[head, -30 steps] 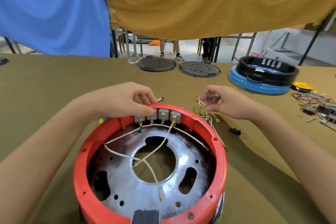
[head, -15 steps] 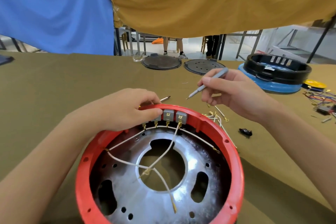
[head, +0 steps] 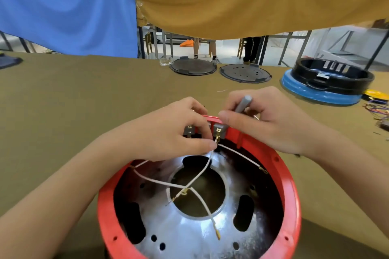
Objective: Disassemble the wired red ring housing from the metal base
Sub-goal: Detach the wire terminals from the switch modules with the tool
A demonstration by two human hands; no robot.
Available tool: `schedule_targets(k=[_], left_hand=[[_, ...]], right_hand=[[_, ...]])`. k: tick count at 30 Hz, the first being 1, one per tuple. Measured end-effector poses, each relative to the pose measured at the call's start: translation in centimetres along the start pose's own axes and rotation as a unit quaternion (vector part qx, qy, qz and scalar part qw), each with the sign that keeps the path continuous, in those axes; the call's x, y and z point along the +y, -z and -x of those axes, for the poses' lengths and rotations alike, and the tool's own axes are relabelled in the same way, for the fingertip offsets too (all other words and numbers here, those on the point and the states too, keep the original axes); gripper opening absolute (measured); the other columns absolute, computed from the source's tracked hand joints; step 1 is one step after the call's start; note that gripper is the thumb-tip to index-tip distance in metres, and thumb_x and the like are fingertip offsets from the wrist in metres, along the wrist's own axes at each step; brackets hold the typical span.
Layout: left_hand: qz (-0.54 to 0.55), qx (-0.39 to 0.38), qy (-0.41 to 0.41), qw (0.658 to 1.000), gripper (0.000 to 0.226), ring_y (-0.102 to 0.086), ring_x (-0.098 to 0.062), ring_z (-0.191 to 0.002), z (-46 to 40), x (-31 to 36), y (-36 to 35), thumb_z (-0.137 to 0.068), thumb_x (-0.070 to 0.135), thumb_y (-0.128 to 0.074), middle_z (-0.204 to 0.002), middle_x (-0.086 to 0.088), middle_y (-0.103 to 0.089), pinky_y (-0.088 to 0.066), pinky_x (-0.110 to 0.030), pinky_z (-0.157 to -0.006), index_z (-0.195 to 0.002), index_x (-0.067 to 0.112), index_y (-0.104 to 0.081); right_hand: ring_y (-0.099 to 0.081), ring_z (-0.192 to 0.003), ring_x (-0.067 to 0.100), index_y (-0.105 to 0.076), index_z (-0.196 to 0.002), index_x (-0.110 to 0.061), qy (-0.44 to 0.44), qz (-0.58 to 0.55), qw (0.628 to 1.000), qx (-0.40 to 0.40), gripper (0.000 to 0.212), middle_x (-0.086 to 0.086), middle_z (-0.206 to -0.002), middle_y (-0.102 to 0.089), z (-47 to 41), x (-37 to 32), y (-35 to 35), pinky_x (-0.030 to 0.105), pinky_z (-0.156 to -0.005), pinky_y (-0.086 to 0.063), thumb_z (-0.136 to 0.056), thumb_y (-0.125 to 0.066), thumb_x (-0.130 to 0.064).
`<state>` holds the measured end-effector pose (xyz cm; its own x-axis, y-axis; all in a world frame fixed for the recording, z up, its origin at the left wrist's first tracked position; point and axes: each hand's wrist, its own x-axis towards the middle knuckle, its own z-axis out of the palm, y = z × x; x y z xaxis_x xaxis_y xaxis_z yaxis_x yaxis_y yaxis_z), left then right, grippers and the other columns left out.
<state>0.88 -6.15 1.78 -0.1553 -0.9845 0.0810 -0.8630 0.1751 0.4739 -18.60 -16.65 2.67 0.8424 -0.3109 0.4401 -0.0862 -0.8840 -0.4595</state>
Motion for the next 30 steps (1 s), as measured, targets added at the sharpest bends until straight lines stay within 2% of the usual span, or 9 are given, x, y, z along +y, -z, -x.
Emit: schedule_targets(k=[3,6,9,13,19,21,24,27,30], left_hand=[[0.011,-0.011,-0.003,1.0,0.016,-0.048,0.003,-0.112,0.0,0.1,0.0,-0.083,0.051,-0.067,-0.123,0.021,-0.043,-0.04,-0.032,-0.103,-0.095,0.043,-0.072],[0.012,-0.011,-0.005,1.0,0.015,-0.047,0.004,-0.111,0.0,0.0,0.0,-0.083,0.05,-0.068,-0.121,0.022,-0.043,-0.039,-0.031,-0.104,-0.096,0.044,-0.071],[0.006,-0.013,-0.001,1.0,0.015,-0.047,0.006,-0.11,-0.1,-0.1,0.0,-0.082,0.051,-0.068,-0.12,0.023,-0.043,-0.039,-0.03,-0.103,-0.095,0.045,-0.071],[0.01,-0.008,0.007,1.0,0.013,-0.049,0.006,-0.108,-0.2,0.0,0.0,-0.083,0.051,-0.067,-0.118,0.023,-0.045,-0.04,-0.028,-0.101,-0.093,0.045,-0.072],[-0.005,-0.045,0.045,0.998,0.011,-0.05,0.014,-0.098,-1.4,1.0,1.4,-0.081,0.05,-0.07,-0.11,0.024,-0.052,-0.039,-0.015,-0.085,-0.083,0.04,-0.076],[-0.033,-0.055,0.051,0.997,0.016,-0.055,0.006,-0.097,-1.9,1.4,1.7,-0.079,0.052,-0.07,-0.107,0.02,-0.06,-0.045,-0.02,-0.088,-0.082,0.038,-0.077],[-0.053,-0.011,0.069,0.996,0.021,-0.063,-0.007,-0.093,-2.5,1.9,0.8,-0.076,0.054,-0.072,-0.1,0.009,-0.068,-0.05,-0.039,-0.089,-0.078,0.033,-0.078],[-0.049,0.045,0.063,0.996,0.021,-0.064,-0.015,-0.09,-2.4,2.0,-0.2,-0.075,0.05,-0.074,-0.098,-0.001,-0.069,-0.051,-0.045,-0.086,-0.074,0.03,-0.077],[-0.025,0.058,0.054,0.997,0.016,-0.063,-0.016,-0.088,-2.1,1.8,-0.4,-0.076,0.045,-0.075,-0.097,-0.001,-0.069,-0.05,-0.047,-0.085,-0.07,0.03,-0.077]], right_hand=[[-0.06,-0.07,0.013,-0.068,-0.084,-0.018,0.032,0.074,0.996,-0.026,0.02,-0.008,-0.071,-0.063,0.0,-0.2,0.0,0.027,-0.063,-0.046,-0.099,-0.059,-0.029],[-0.06,-0.072,0.012,-0.069,-0.085,-0.02,0.012,0.08,0.996,-0.024,0.024,-0.006,-0.074,-0.063,-0.1,-0.1,0.1,0.029,-0.065,-0.046,-0.097,-0.058,-0.038],[-0.062,-0.077,0.009,-0.071,-0.086,-0.022,-0.039,0.044,0.998,-0.025,0.025,-0.005,-0.082,-0.064,-0.3,0.0,0.4,0.019,-0.069,-0.046,-0.09,-0.06,-0.044],[-0.062,-0.071,0.002,-0.071,-0.081,-0.016,-0.063,-0.021,0.998,-0.019,0.022,-0.012,-0.071,-0.066,-0.5,0.2,0.5,0.01,-0.066,-0.041,-0.092,-0.064,-0.033],[-0.059,-0.065,0.015,-0.071,-0.083,-0.008,-0.117,-0.096,0.988,0.01,0.022,0.012,-0.078,-0.069,-0.8,0.8,0.2,0.027,-0.064,-0.049,-0.094,-0.065,-0.026],[-0.058,-0.065,0.009,-0.07,-0.082,-0.008,-0.117,-0.102,0.988,0.011,0.02,0.009,-0.077,-0.069,-0.7,0.7,0.2,0.023,-0.063,-0.048,-0.093,-0.065,-0.024],[-0.061,-0.067,0.003,-0.072,-0.081,-0.012,-0.083,-0.059,0.995,-0.001,0.018,-0.01,-0.071,-0.067,-0.4,0.5,0.5,0.013,-0.066,-0.043,-0.091,-0.067,-0.026],[-0.066,-0.076,0.008,-0.074,-0.085,-0.021,-0.045,0.001,0.998,-0.036,0.014,-0.014,-0.076,-0.07,-0.2,-0.2,0.7,0.011,-0.065,-0.044,-0.09,-0.067,-0.032],[-0.066,-0.075,0.004,-0.074,-0.085,-0.019,-0.034,0.006,0.999,-0.037,0.012,-0.012,-0.076,-0.071,-0.3,-0.1,0.6,0.009,-0.065,-0.044,-0.091,-0.069,-0.028]])
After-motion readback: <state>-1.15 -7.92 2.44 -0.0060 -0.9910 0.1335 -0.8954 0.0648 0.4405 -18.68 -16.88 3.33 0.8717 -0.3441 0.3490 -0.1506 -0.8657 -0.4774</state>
